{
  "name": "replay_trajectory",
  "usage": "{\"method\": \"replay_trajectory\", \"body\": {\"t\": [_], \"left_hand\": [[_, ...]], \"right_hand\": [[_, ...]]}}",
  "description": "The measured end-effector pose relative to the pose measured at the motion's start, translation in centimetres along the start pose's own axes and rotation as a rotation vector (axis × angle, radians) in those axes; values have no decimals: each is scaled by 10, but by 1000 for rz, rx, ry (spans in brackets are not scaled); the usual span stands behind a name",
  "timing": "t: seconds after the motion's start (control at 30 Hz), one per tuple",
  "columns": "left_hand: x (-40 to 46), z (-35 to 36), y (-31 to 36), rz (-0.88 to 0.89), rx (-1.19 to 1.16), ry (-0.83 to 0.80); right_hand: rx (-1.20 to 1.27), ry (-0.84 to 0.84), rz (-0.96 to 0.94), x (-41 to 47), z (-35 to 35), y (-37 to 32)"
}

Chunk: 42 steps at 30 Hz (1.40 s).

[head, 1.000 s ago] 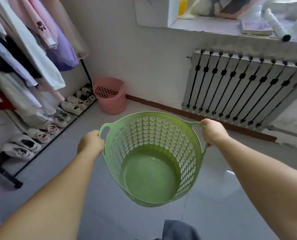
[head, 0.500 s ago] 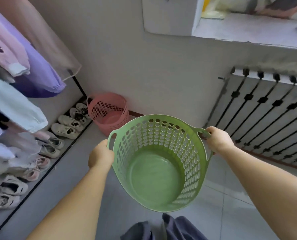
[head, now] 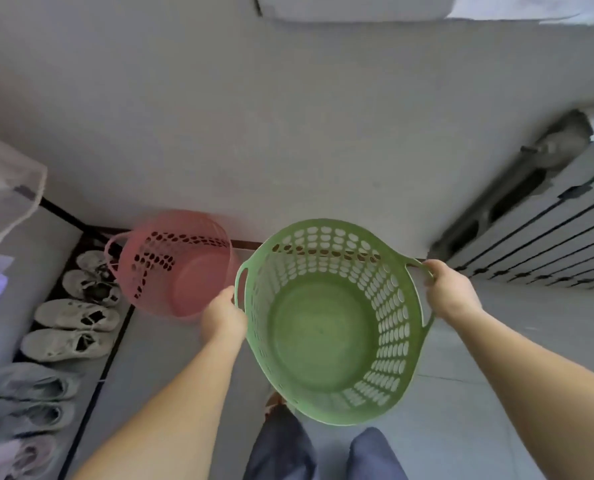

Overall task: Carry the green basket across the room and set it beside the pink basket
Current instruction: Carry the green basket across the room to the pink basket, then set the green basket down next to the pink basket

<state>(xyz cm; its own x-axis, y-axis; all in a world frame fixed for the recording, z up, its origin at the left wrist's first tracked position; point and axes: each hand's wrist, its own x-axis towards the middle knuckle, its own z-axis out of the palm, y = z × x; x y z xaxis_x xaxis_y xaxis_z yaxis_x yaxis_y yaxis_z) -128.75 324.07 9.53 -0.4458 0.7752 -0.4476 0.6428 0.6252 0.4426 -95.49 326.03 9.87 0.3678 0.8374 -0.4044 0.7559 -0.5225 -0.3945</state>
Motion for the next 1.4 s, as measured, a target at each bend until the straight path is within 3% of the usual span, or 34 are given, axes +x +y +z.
{"method": "replay_trajectory", "body": {"t": [0.23,0.63,0.93,1.4], "left_hand": [[124,52,-1,-9,22,-6],[243,139,-32,-144,-103,82],[269,141,-41,-193,-53,187],[285,137,-46,-243,-171,302]], "right_hand": [[164,-13,156,80,80,-19],[241,5,192,182,201,-11],[384,13,198,202,217,-9],[207,112,328,212,216,-12]]}}
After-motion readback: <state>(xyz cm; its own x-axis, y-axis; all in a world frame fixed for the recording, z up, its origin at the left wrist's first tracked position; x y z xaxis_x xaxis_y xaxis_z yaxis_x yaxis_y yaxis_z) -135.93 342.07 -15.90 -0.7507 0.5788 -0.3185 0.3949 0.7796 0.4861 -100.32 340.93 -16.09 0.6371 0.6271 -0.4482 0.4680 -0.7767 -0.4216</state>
